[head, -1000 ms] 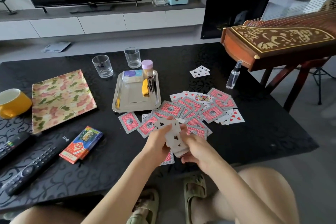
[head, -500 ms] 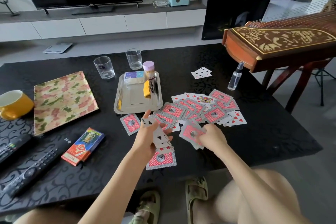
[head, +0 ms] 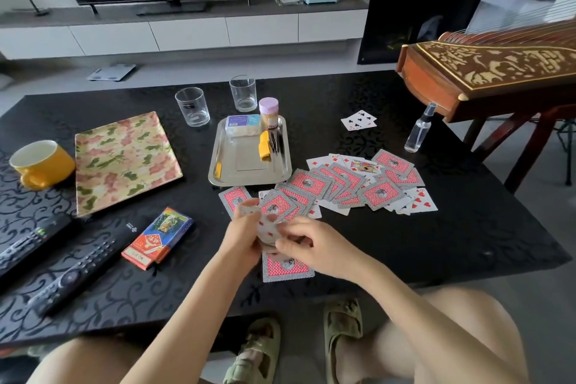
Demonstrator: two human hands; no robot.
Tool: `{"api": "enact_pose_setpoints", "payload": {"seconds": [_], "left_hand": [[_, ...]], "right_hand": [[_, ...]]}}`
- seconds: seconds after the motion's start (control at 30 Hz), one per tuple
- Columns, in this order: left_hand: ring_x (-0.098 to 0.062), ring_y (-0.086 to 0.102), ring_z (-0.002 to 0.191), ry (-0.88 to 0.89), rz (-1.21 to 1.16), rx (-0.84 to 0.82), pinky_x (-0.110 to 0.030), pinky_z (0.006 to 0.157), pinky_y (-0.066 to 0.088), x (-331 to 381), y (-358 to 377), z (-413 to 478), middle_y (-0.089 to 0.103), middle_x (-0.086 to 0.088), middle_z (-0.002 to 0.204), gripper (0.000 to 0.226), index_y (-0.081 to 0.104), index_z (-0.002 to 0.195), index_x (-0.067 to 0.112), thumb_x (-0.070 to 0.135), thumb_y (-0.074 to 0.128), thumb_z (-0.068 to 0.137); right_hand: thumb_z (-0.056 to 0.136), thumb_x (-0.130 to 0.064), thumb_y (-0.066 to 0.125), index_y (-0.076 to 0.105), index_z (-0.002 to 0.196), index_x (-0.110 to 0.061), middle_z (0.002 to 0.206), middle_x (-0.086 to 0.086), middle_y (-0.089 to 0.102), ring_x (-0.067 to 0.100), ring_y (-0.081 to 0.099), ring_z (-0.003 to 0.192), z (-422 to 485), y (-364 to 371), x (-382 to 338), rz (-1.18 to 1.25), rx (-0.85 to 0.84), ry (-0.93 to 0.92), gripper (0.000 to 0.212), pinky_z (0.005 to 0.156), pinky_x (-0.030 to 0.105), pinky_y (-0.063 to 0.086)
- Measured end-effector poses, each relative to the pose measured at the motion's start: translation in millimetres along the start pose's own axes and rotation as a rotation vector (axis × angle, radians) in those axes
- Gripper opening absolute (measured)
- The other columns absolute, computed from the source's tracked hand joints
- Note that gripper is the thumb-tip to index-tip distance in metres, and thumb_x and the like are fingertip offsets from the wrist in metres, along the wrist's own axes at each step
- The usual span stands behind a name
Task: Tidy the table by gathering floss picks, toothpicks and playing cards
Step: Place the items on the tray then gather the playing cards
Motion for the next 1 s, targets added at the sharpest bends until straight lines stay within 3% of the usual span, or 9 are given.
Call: {"api": "enact_pose_setpoints", "payload": {"seconds": [0.13, 0.3, 0.43, 0.57, 0.63, 0.77, 0.83, 0.9, 1.0], "left_hand": [[-0.027, 0.059, 0.073, 0.037, -0.005, 0.086, -0.041, 0.065, 0.051, 23, -38, 6, 0.053, -0.014, 0.089, 0.02, 0.047, 0.098, 0.02, 0.002, 0.037, 0.097], [-0.019, 0.053, 0.061, 0.041, 0.051, 0.084, -0.029, 0.05, 0.042, 35, -60, 4, 0.049, -0.008, 0.078, 0.012, 0.046, 0.089, 0.021, 0.027, 0.054, 0.094], [-0.02, 0.059, 0.068, 0.016, 0.028, 0.035, -0.029, 0.049, 0.046, 29, -58, -1, 0.057, -0.009, 0.086, 0.013, 0.05, 0.098, 0.021, 0.033, 0.054, 0.093], [-0.018, 0.064, 0.075, -0.015, 0.027, -0.133, -0.029, 0.058, 0.048, 14, -30, -11, 0.066, -0.008, 0.093, 0.046, 0.053, 0.106, 0.021, 0.058, 0.052, 0.078], [-0.016, 0.067, 0.069, -0.042, 0.026, -0.241, -0.032, 0.064, 0.05, 5, -12, -19, 0.069, -0.006, 0.087, 0.052, 0.059, 0.103, 0.013, 0.058, 0.049, 0.077], [-0.028, 0.067, 0.073, -0.001, -0.136, -0.038, -0.039, 0.06, 0.054, 5, -35, -5, 0.065, -0.015, 0.09, 0.025, 0.054, 0.118, 0.009, 0.019, 0.051, 0.095], [-0.029, 0.067, 0.081, 0.089, -0.122, 0.08, -0.041, 0.07, 0.056, 18, -57, 2, 0.065, -0.017, 0.093, 0.026, 0.054, 0.116, 0.017, 0.005, 0.04, 0.098], [-0.029, 0.065, 0.079, 0.125, -0.089, 0.109, -0.043, 0.074, 0.054, 27, -68, 4, 0.063, -0.018, 0.094, 0.028, 0.053, 0.114, 0.017, 0.001, 0.036, 0.098], [-0.026, 0.063, 0.075, 0.154, 0.006, 0.147, -0.037, 0.066, 0.053, 38, -77, 8, 0.062, -0.015, 0.088, 0.028, 0.053, 0.113, 0.018, 0.002, 0.035, 0.098]], "right_hand": [[0.078, -0.059, 0.062, 0.04, 0.141, -0.015, 0.15, -0.001, 0.034, 0.018, 0.027, 0.139, -19, 26, 31, -0.739, -0.104, -0.109, 0.08, 0.114, 0.035, 0.026], [0.058, -0.043, 0.085, 0.074, 0.095, -0.02, 0.104, -0.006, 0.071, 0.011, 0.066, 0.097, -42, 45, 24, -0.912, 0.052, -0.48, 0.045, 0.075, 0.028, 0.058], [0.087, -0.017, 0.065, 0.073, 0.099, -0.012, 0.095, -0.001, 0.073, 0.007, 0.067, 0.087, -31, -8, 29, -0.242, 0.254, -0.155, 0.016, 0.077, 0.026, 0.056], [0.091, -0.014, 0.06, 0.069, 0.087, -0.002, 0.084, 0.013, 0.071, 0.016, 0.067, 0.061, -4, -14, 41, 0.688, 0.415, 0.291, 0.015, 0.052, 0.026, 0.055], [0.088, -0.021, 0.064, 0.069, 0.083, -0.004, 0.076, 0.012, 0.07, 0.017, 0.064, 0.052, 11, 11, 27, 0.762, 0.332, 0.383, 0.018, 0.045, 0.025, 0.05], [0.087, -0.051, 0.056, 0.064, 0.067, -0.012, 0.064, 0.008, 0.066, 0.014, 0.059, 0.054, 37, 15, 12, -0.053, 0.306, 0.31, 0.045, 0.049, 0.024, 0.045], [0.09, -0.053, 0.049, 0.067, 0.097, -0.013, 0.099, 0.006, 0.069, 0.016, 0.064, 0.09, 50, -13, 5, -0.476, 0.468, 0.172, 0.044, 0.077, 0.028, 0.05], [0.091, -0.058, 0.042, 0.036, 0.142, -0.015, 0.15, 0.012, 0.035, 0.026, 0.03, 0.139, 69, -6, 16, -0.726, 0.277, 0.075, 0.068, 0.114, 0.04, 0.027], [0.085, -0.073, 0.017, -0.001, 0.151, -0.021, 0.158, 0.01, -0.01, 0.027, -0.013, 0.145, 68, 30, 41, -0.93, -0.079, 0.023, 0.086, 0.119, 0.045, -0.003]]}}
Point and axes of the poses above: each hand's wrist, its own z-axis towards the middle knuckle, its own y-axis out of the palm, x = y × z, the point moved 9 cm from there along z, towards the middle knuckle
